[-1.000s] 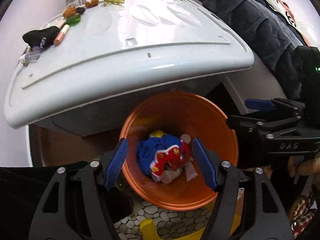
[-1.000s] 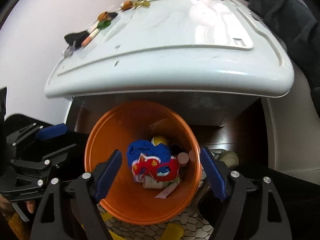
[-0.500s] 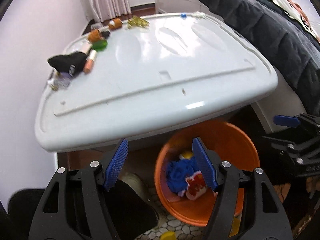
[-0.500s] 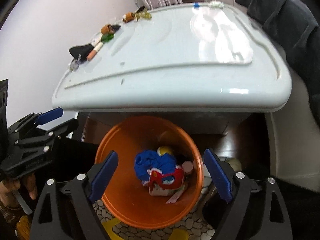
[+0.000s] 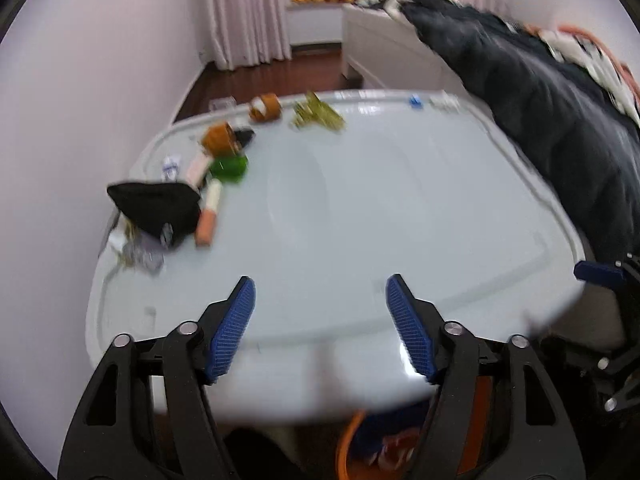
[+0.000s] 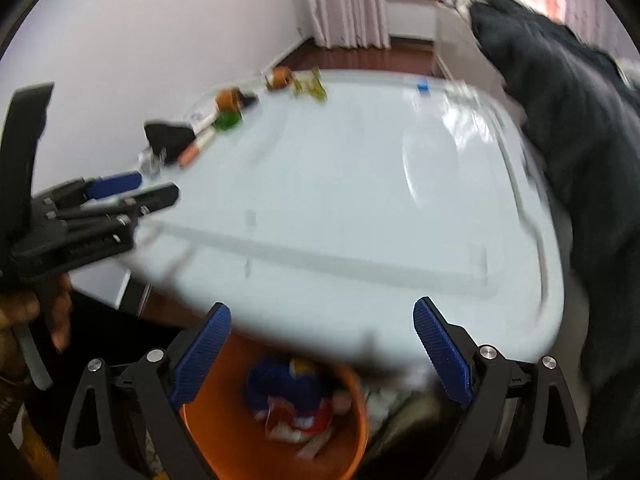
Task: Collect trash
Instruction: 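Move both tools back over the table toward the yellow hair clip, then grasp the yellow hair clip with the right tool, then grasp the black hat with the left tool while the right tool holds the clip, then carry the hat and hair clip down and release them into the orange bin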
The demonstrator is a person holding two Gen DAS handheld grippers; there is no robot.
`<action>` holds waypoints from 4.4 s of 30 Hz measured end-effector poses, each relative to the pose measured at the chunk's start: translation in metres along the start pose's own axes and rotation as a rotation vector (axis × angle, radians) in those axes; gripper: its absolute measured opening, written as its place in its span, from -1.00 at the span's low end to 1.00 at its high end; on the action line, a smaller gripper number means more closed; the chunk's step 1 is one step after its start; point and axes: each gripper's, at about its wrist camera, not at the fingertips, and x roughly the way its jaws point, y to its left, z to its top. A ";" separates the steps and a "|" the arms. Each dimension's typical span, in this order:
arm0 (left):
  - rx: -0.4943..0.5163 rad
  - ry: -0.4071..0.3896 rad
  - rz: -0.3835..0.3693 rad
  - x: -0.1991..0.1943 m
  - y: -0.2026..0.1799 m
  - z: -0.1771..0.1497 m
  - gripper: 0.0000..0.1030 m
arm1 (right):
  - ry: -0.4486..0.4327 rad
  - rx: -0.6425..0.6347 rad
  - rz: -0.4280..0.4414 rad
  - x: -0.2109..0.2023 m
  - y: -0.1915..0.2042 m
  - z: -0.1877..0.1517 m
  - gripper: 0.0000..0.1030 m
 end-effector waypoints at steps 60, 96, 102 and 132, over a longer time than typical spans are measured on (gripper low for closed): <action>-0.284 -0.048 -0.056 0.014 0.084 0.011 0.53 | -0.077 -0.151 0.053 0.139 0.054 0.181 -0.11; -0.277 -0.097 0.134 0.005 0.127 0.036 -0.78 | -0.164 -0.113 0.171 0.010 0.028 0.054 -0.09; -0.114 -0.053 0.000 -0.040 0.068 -0.003 -0.78 | -0.143 -0.123 0.172 -0.010 0.042 0.023 -0.09; -0.060 0.212 -0.196 -0.042 -0.002 -0.119 0.33 | 0.150 0.170 0.123 0.001 0.013 -0.137 0.62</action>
